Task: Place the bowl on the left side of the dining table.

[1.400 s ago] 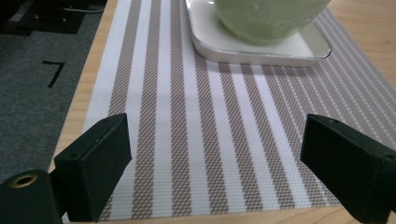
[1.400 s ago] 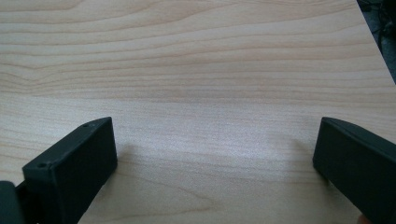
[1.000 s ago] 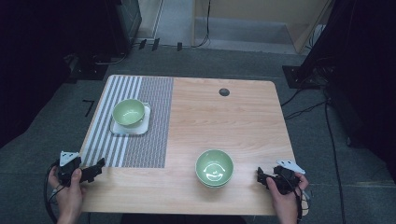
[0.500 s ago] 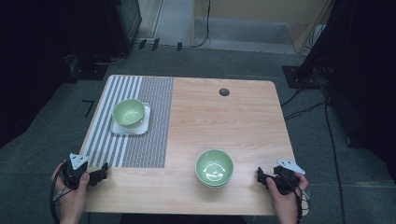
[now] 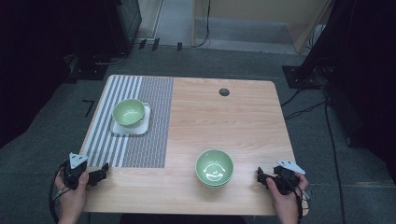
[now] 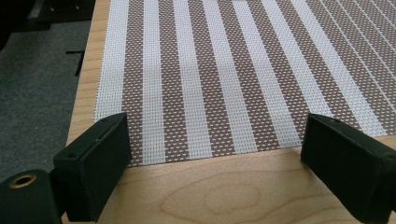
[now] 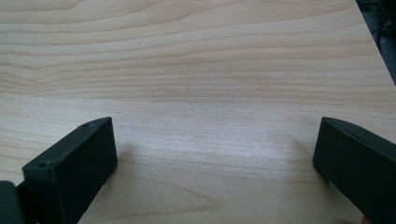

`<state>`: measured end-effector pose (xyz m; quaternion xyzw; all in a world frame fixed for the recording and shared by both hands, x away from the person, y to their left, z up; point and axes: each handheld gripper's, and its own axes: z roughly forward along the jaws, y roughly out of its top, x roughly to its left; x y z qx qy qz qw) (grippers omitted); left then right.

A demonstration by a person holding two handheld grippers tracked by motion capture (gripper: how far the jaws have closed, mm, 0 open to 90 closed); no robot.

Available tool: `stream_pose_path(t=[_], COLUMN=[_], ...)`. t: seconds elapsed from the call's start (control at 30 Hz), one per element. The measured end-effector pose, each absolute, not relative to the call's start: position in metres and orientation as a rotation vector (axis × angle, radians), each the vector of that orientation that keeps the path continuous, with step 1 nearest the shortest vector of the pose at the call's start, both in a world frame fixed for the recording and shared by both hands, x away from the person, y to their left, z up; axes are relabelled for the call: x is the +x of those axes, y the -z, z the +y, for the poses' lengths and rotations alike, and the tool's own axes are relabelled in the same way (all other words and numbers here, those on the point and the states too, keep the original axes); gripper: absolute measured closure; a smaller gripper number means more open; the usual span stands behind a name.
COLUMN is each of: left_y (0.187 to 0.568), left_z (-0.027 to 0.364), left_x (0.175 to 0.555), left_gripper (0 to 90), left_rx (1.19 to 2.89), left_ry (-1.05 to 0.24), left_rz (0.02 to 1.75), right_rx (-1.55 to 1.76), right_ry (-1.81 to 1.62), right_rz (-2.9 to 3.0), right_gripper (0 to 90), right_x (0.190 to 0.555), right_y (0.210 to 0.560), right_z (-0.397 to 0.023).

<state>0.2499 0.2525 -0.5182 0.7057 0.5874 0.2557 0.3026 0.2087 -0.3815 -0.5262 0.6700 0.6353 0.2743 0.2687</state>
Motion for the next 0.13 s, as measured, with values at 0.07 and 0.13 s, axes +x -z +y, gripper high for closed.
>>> stream_pose_path(t=[0.07, 0.13], left_y=[0.5182, 0.5181], left_z=[0.2521, 0.252], left_x=[0.25, 0.25], left_gripper=[8.1, 8.1], left_rx=[1.868, 1.868], left_ry=[-0.68, -0.681], left_rz=[1.562, 1.563], right_rx=[1.807, 1.807], right_ry=[-0.74, -0.74], right_rz=[1.713, 1.713], right_gripper=[0.0, 0.0], right_x=[0.2087, 0.2087], right_y=[0.5262, 0.5262], right_z=[-0.3815, -0.3815])
